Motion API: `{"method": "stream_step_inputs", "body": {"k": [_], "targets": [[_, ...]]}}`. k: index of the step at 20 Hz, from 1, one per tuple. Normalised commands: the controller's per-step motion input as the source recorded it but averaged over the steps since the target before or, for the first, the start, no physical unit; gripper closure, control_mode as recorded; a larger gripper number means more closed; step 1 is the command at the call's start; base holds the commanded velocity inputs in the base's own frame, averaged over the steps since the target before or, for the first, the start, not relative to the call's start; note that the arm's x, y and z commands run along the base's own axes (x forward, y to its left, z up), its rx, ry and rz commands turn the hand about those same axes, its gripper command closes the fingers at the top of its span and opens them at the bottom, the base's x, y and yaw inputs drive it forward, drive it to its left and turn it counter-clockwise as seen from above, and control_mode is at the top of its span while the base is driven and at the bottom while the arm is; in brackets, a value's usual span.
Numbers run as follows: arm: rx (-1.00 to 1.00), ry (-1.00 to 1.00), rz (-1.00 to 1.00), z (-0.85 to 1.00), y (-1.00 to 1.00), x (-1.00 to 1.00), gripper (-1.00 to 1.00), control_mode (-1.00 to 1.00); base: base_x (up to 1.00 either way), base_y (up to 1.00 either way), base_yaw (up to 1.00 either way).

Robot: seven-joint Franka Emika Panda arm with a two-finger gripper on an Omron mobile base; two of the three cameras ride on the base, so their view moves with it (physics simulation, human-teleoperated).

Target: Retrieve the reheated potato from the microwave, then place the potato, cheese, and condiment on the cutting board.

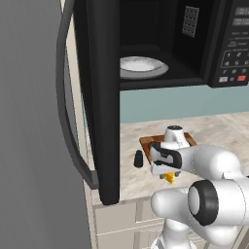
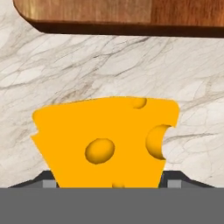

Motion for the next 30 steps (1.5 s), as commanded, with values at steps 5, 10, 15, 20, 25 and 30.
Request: {"method": "stream_step_inputs", "body": {"k": [5,10,15,20,25,30], "targets": [[0.0,0.0,0.0,0.0,0.0,-0.03,1.0,-1.0,0.0,0.0,0.0],[0.0,0.0,0.0,0.12,-0.04,0.01,1.0,-1.0,0.0,0.0,0.0],[0.0,0.0,0.0,0.4,-0.17,0.09,1.0,-1.0,0.0,0.0,0.0],[0.0,0.0,0.0,0.48,-0.24,0.1,1.0,-1.0,0.0,0.0,0.0],[0.0,0.0,0.0,0.35,-0.25,0.15,1.0,-1.0,0.0,0.0,0.0],[0.0,0.0,0.0,0.11,-0.19,0.24,1.0,-1.0,0.0,0.0,0.0]]}}
